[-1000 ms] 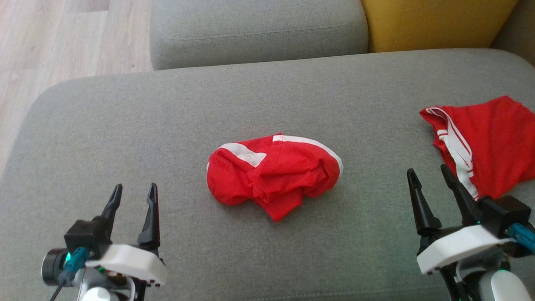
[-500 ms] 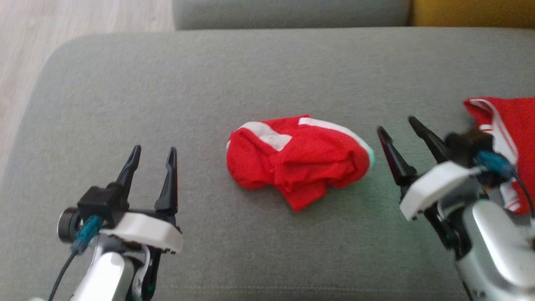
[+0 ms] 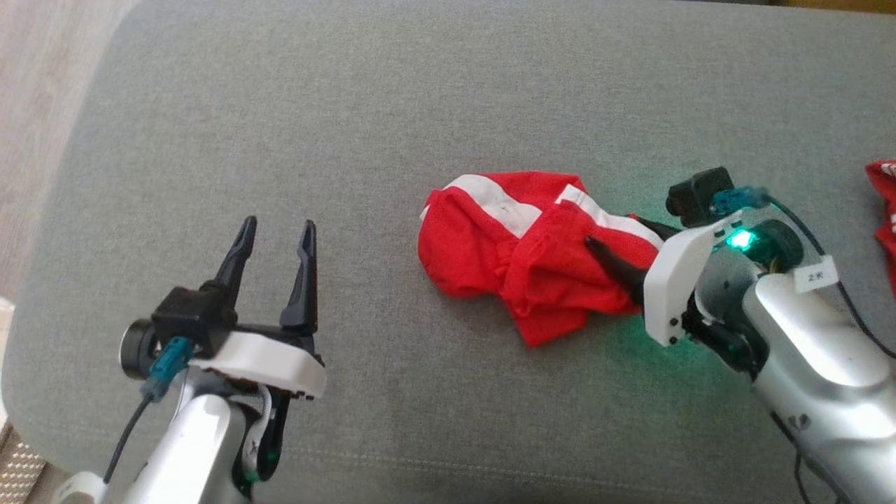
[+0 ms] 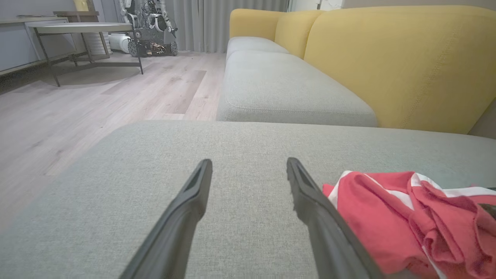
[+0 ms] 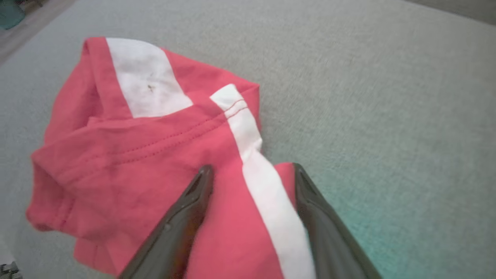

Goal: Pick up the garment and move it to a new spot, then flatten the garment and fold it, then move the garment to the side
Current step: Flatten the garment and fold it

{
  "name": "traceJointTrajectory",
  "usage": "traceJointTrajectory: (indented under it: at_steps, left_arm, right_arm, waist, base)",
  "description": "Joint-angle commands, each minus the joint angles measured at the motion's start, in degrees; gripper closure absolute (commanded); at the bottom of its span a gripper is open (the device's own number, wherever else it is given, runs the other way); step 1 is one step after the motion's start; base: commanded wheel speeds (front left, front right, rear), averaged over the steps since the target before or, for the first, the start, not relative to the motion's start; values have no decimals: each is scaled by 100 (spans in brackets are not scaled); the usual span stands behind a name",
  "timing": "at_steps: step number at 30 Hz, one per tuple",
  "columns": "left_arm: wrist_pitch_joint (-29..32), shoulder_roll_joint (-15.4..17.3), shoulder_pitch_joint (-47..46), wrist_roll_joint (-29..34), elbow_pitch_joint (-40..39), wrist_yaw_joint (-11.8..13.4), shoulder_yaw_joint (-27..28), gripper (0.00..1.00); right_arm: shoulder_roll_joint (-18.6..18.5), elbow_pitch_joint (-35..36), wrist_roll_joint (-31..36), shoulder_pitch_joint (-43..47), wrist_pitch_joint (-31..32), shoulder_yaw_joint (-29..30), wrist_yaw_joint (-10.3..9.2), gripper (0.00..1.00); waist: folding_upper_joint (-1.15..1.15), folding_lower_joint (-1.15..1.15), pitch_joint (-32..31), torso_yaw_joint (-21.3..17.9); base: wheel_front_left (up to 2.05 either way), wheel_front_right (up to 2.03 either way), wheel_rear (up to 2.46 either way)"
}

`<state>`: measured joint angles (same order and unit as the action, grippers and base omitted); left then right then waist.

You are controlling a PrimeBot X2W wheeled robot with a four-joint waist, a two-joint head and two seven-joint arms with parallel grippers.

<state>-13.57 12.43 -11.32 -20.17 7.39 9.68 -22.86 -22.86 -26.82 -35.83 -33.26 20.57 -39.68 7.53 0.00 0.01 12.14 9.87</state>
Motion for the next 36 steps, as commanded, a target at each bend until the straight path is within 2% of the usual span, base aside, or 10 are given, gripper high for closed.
traceJointTrajectory:
  at_steps: [1,2,6,13,21,22,23,31,35,36]
  left_arm:
    - [-68,76,-311,56,-154,-15,223,0]
    - [-76,71,-312,55,-137,-15,232,0]
    - [-101,83,-278,52,-76,-16,273,0]
    - [-117,152,-168,44,-66,11,334,0]
    - [-109,188,-69,23,-101,39,319,0]
    - [-106,194,-54,16,-102,42,318,0]
    - [-100,200,-39,8,-105,43,316,0]
    - [-59,280,135,-47,-142,105,345,0]
    - [-43,327,248,-70,-196,169,383,0]
    - [-37,349,310,-82,-224,201,401,0]
  right_arm:
    - [-98,173,-140,-162,-143,-51,-4,73]
    - [-124,159,-218,-180,-241,-90,-4,100]
    - [-165,203,-410,-110,-913,-53,-4,100]
    - [63,340,-805,589,-2128,657,-4,100]
    - [440,41,-1098,1650,-2611,1370,-4,100]
    - [503,-15,-1106,1778,-2663,1452,-4,53]
    - [561,-58,-1102,1889,-2718,1529,-4,0]
    - [789,186,-751,2301,-3210,2041,-4,0]
    - [713,650,2,2346,-3400,2421,-4,0]
    - [711,925,459,2397,-3422,2624,-4,0]
  waist:
    - [0,-1,9,-20]
    - [0,-1,8,-47]
    - [0,-1,-52,-174]
    - [0,-1,-215,-431]
    - [0,-1,-332,-555]
    - [0,-1,-353,-567]
    - [0,-1,-368,-577]
    - [0,-1,-520,-688]
    - [0,-1,-617,-764]
    - [0,-1,-682,-802]
  base:
    - [0,0,0]
    - [0,0,0]
    - [0,0,0]
    - [0,0,0]
    - [0,0,0]
    - [0,0,0]
    - [0,0,0]
    - [0,0,0]
    - [0,0,0]
    - [0,0,0]
